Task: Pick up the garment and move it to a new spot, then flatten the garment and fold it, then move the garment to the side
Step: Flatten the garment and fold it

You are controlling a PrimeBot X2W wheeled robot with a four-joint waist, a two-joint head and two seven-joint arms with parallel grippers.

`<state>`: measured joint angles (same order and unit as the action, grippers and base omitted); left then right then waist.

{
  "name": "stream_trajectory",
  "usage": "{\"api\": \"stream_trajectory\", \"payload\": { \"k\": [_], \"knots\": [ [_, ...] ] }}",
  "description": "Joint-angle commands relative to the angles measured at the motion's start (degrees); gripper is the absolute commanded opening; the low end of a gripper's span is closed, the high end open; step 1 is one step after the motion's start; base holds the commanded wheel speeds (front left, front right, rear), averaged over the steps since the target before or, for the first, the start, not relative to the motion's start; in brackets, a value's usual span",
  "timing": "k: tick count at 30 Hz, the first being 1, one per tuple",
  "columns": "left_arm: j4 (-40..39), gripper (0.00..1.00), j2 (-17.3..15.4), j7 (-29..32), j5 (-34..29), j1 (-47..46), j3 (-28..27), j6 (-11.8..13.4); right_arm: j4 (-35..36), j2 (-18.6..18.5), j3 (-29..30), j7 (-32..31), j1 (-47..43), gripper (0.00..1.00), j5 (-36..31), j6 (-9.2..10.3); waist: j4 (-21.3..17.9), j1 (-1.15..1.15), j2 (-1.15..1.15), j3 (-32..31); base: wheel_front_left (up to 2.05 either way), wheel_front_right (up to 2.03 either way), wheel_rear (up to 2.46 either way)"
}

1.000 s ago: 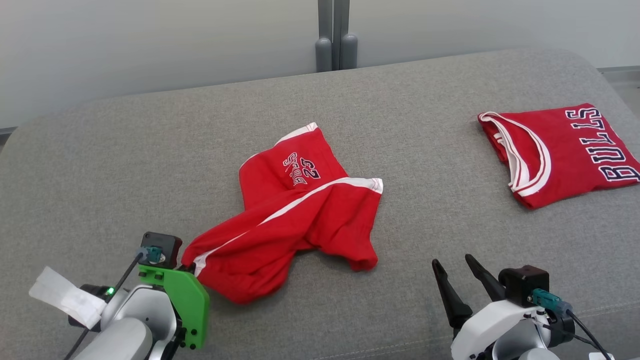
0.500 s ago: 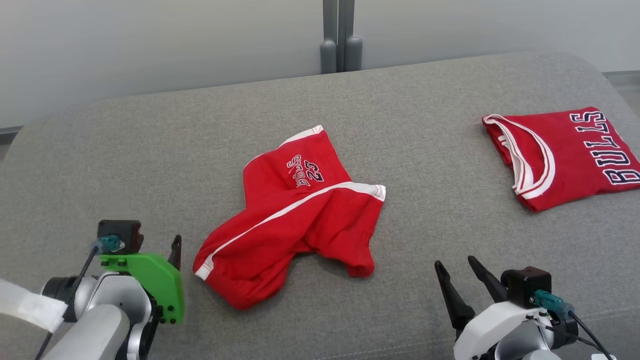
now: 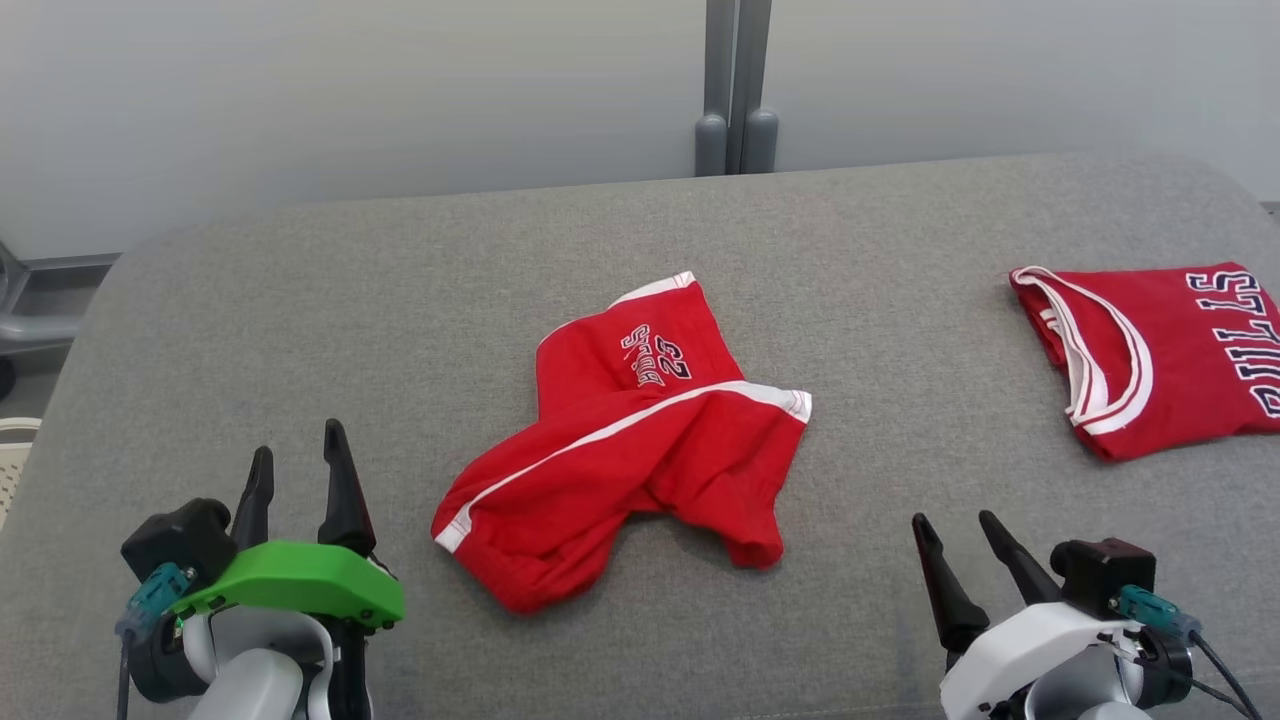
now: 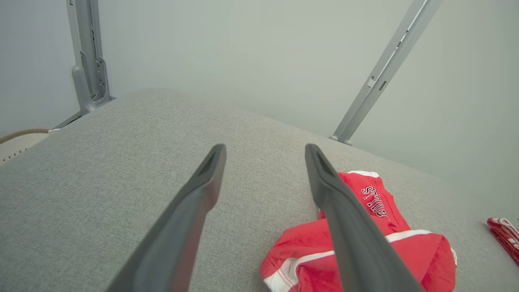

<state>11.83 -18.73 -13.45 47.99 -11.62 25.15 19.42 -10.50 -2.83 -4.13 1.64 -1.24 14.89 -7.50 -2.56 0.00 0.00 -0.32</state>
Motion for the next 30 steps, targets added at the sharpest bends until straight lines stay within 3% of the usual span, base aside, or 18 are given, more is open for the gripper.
{"api": "stream_trajectory", "payload": {
  "k": [1, 8, 14, 22, 30],
  "knots": [
    [-0.1, 1.00, 1.0, -1.0, 0.0, 1.5, -1.7, -0.7, -0.4, -0.1, 0.8, 1.0, -0.4, 1.00, 1.3, 0.02, 1.3, 0.00, 0.00, -1.2, 0.00, 0.00, 0.00],
    [-2.9, 1.00, 4.5, -1.7, -6.6, 7.5, -7.7, -5.4, -2.5, -0.1, 2.6, 4.4, 1.8, 1.00, 3.7, 0.02, 3.2, 0.00, 0.00, -3.4, 0.00, 0.00, 0.00],
    [-3.2, 1.00, 5.2, -1.7, -11.7, 13.0, -8.7, -8.6, -3.3, -0.1, 2.8, 6.9, 2.7, 1.00, 2.4, 0.02, 4.2, 0.00, 0.00, -5.1, 0.00, 0.00, 0.00],
    [-1.5, 1.00, 4.2, -1.7, -15.8, 17.9, -8.1, -7.4, -3.9, -0.1, 3.4, 8.0, 1.3, 1.00, 1.1, 0.02, 5.4, 0.00, 0.00, -6.7, 0.00, 0.00, 0.00],
    [0.8, 1.00, 3.5, -1.7, -16.3, 20.2, -8.1, -7.8, -4.9, -0.1, 3.8, 6.5, -1.2, 1.00, 0.0, 0.02, 6.5, 0.00, 0.00, -7.6, 0.00, 0.00, 0.00]
  ]
}}
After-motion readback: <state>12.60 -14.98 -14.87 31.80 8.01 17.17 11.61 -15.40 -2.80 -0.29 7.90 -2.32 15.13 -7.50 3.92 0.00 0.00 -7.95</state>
